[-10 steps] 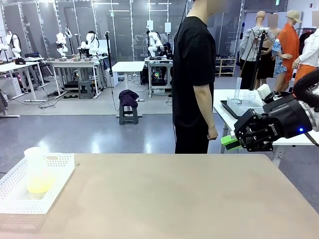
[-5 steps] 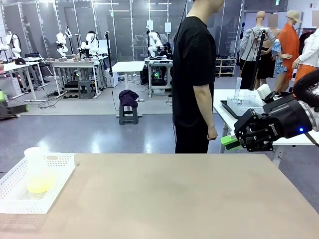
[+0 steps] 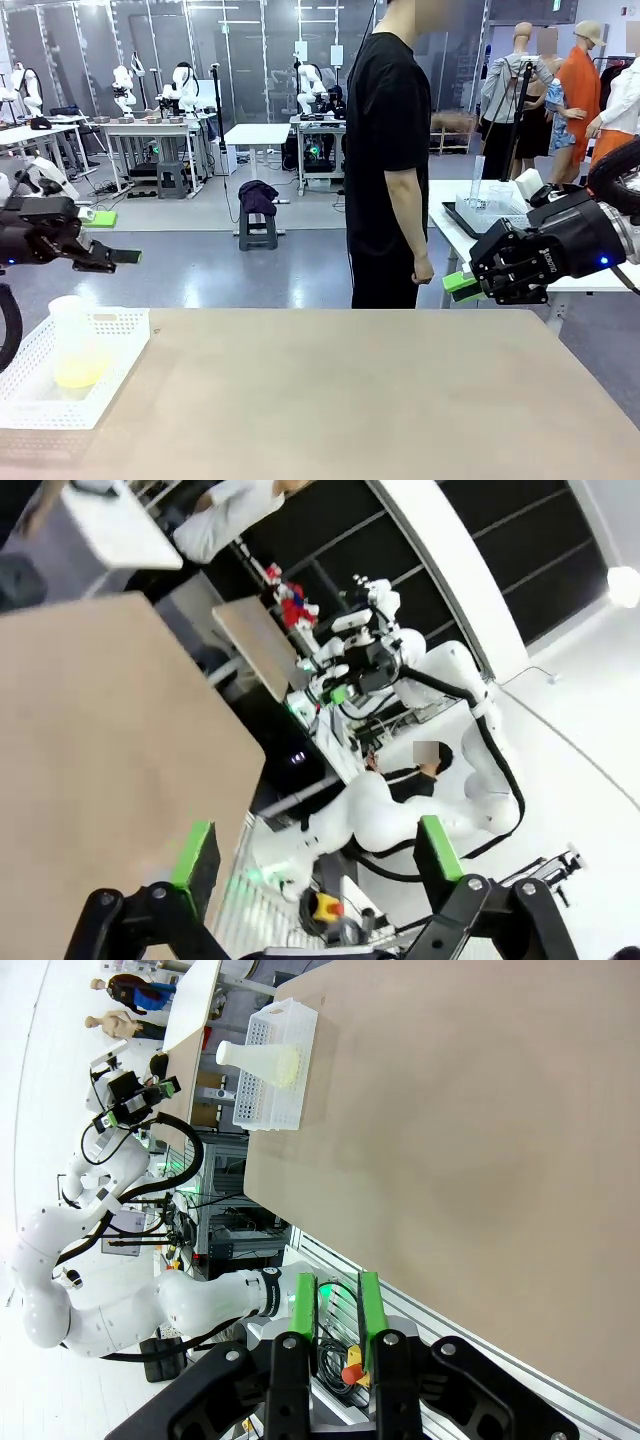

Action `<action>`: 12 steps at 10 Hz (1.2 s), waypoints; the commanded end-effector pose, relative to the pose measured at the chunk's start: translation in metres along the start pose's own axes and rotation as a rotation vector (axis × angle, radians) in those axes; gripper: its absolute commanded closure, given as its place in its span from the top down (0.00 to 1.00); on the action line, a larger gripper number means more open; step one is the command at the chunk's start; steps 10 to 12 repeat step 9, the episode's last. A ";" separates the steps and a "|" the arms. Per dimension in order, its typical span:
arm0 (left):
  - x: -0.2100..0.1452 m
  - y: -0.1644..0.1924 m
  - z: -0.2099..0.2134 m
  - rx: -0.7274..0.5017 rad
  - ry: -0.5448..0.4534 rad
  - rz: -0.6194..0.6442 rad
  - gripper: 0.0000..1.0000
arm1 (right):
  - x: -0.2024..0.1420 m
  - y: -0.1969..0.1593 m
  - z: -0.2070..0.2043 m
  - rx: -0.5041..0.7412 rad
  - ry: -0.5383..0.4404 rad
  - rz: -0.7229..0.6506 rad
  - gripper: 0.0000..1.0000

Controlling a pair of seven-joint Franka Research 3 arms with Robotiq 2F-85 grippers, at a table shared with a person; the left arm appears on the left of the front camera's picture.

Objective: Prepare the solutions needed for the experiment.
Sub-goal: When the human places the Big flask in the center of the table, pick up the Big flask and place it in the left Organizing basket.

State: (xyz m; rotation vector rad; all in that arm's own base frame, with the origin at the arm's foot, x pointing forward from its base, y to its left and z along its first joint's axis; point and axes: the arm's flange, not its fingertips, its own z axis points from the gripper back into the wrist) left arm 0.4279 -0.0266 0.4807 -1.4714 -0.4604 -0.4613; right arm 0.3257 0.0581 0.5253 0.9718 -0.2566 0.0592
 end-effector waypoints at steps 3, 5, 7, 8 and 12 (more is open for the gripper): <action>-0.003 -0.007 0.011 0.045 0.053 0.109 1.00 | 0.001 0.000 0.000 0.017 -0.007 0.016 0.23; -0.005 0.002 0.009 0.024 0.031 0.104 1.00 | 0.001 0.000 0.000 0.017 -0.007 0.016 0.23; -0.005 0.002 0.009 0.024 0.031 0.104 1.00 | 0.001 0.000 0.000 0.017 -0.007 0.016 0.23; -0.005 0.002 0.009 0.024 0.031 0.104 1.00 | 0.001 0.000 0.000 0.017 -0.007 0.016 0.23; -0.005 0.002 0.009 0.024 0.031 0.104 1.00 | 0.001 0.000 0.000 0.017 -0.007 0.016 0.23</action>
